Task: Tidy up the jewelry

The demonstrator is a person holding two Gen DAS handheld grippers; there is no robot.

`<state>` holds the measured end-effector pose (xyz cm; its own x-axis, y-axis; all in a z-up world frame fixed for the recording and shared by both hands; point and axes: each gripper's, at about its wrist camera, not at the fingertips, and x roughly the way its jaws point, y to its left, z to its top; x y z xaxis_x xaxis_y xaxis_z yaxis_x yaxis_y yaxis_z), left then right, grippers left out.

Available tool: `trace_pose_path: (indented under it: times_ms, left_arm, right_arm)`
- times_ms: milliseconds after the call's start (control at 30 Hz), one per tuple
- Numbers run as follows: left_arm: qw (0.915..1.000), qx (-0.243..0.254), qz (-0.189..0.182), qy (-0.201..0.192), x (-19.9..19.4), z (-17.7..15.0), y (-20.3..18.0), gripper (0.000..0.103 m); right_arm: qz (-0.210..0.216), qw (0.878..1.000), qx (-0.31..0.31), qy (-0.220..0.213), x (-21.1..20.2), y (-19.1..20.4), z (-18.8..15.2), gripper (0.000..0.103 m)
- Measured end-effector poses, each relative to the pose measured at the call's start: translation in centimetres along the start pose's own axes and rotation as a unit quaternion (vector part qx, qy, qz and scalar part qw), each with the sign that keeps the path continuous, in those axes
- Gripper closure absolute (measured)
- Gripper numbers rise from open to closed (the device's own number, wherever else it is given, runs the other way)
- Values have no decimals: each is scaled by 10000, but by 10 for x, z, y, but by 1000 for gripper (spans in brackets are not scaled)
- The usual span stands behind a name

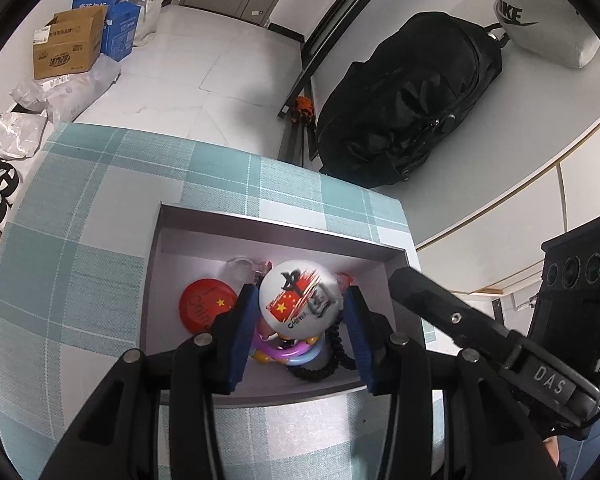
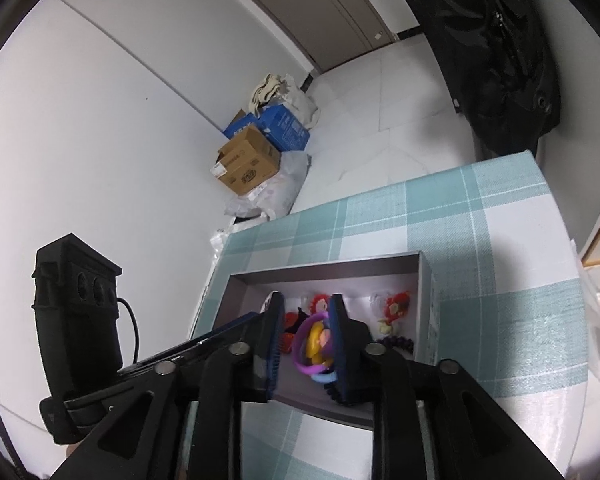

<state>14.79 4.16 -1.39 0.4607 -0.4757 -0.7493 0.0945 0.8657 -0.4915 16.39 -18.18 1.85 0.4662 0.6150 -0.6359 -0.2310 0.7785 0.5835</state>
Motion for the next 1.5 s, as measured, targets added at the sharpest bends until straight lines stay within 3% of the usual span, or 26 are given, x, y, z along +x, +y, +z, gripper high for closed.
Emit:
trace_pose_path:
  times_ms: [67, 167, 233, 333, 433, 533, 1033, 1167, 1500]
  left_arm:
    - [10000, 63, -23, -35, -2, 0, -2, 59]
    - [9999, 118, -21, -115, -6, -1, -6, 53]
    - [9998, 159, 21, -133, -7, 0, -8, 52]
    - [9994, 277, 79, -204, -10, -1, -11, 52]
    - [9988, 368, 190, -273, -14, -1, -13, 52]
    - [9983, 370, 227, -393, -22, -3, -12, 51]
    - [9834, 1061, 790, -1245, -65, -31, -35, 49]
    - [9796, 1071, 855, -1468, -75, -39, -35, 40]
    - [9738, 1130, 956, -1724, -91, -56, -37, 37]
  right_arm:
    - [-43, 10000, 12, -69, -3, 0, 0, 66]
    - [-58, 9998, 41, -166, -9, -1, 2, 63]
    - [-103, 9997, 11, -210, -12, -1, 2, 60]
    - [-85, 9996, -45, -255, -14, 0, 1, 47]
    - [-128, 9991, -237, -318, -17, 4, 0, 45]
    - [-143, 9985, -347, -393, -23, 8, -5, 34]
    - [-168, 9856, -1242, -1131, -64, 37, -33, 14]
    - [-209, 9801, -1491, -1295, -73, 47, -44, 4]
    - [-463, 9669, -2010, -1501, -93, 59, -67, 0]
